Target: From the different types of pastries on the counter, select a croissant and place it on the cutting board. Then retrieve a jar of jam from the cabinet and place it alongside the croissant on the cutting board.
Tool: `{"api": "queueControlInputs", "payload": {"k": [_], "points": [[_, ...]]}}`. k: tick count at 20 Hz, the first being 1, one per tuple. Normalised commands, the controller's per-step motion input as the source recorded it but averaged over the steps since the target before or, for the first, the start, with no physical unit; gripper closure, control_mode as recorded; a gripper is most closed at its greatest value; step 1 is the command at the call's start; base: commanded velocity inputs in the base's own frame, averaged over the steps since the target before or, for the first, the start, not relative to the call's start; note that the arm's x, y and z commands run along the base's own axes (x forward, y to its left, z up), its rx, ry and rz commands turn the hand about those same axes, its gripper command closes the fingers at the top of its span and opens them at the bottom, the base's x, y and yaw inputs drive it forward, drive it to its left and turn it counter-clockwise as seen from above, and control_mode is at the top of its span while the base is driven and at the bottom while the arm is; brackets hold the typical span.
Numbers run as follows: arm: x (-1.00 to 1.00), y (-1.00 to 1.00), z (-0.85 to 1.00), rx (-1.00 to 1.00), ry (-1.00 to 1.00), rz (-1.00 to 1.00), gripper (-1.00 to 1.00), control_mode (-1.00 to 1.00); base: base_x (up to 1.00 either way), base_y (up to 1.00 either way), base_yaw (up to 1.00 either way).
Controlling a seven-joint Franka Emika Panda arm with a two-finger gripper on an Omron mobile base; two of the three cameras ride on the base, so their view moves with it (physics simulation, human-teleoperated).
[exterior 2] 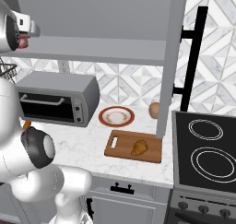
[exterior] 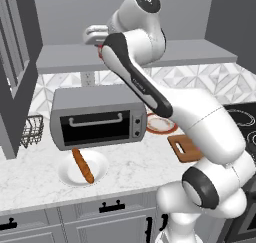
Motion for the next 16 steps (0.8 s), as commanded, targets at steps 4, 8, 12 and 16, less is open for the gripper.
{"api": "queueControlInputs", "payload": {"k": [4, 8, 12, 16], "points": [[-0.66, -0.37, 0.01, 0.01, -0.01, 0.11, 1.0, -1.0, 0.0, 0.0, 0.0], [-0.91, -0.58, 0.18, 0.01, -0.05, 0.21, 1.0, -1.0, 0.0, 0.0, 0.0], [-0.98, -0.63, 0.05, 0.0, 0.0, 0.23, 1.0, -1.0, 0.0, 0.0, 0.0], [-0.66, -0.78, -0.07, -0.08, 0.01, 0.09, 1.0, -1.0, 0.0, 0.0, 0.0]]}}
